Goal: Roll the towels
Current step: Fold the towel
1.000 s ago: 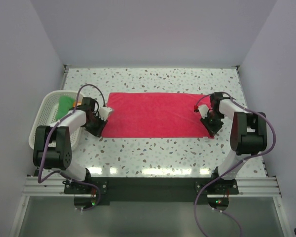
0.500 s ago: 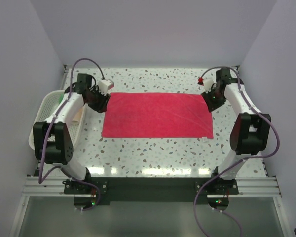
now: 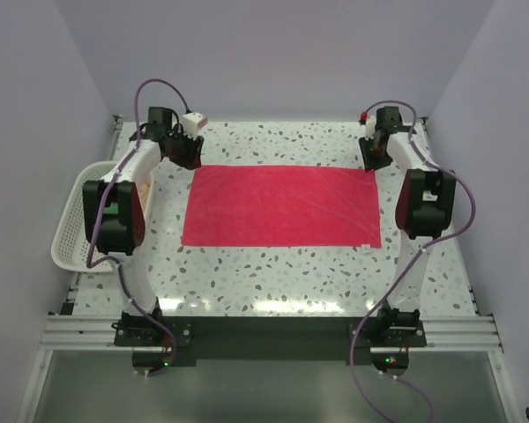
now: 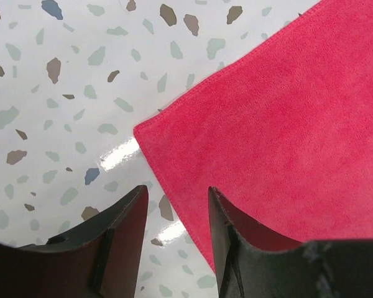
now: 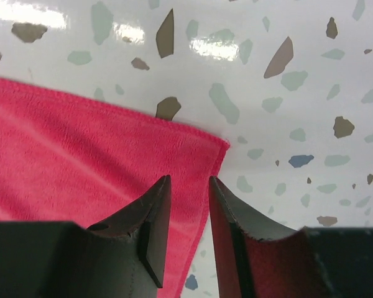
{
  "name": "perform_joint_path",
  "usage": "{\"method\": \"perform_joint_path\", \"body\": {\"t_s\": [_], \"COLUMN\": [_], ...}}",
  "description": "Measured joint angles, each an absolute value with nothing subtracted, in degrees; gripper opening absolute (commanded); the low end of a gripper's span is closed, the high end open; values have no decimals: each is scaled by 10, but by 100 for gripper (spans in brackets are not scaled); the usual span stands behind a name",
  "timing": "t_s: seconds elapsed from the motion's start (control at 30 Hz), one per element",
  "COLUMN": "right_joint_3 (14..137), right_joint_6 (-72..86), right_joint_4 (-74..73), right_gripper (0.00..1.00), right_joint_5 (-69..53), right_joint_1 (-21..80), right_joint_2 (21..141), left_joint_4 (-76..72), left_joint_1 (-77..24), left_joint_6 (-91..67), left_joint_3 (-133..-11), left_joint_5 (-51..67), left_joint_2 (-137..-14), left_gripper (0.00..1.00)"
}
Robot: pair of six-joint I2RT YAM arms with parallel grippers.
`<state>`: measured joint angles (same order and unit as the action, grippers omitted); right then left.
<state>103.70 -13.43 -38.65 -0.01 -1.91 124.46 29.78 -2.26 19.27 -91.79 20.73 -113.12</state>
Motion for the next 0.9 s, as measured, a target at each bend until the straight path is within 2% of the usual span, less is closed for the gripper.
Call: {"method": "perform_joint_path", "body": {"t_s": [0.47,0.9], "right_joint_3": [1105,1114], "right_joint_6": [-92,-64], "right_joint_4": [-353,-354], "right_gripper": [35,34], "right_joint_5": [36,28], "right_joint_1": [-20,-42], "right_joint_2": [1326,1345], "left_joint_4": [279,279], "left_joint_1": [-23,-23], "left_joint_6": [184,184], "left_joint_3": [-922,-928], "left_joint_5": [208,208], "left_joint_2": [-1161,-1179], "left_gripper": [49,49]}}
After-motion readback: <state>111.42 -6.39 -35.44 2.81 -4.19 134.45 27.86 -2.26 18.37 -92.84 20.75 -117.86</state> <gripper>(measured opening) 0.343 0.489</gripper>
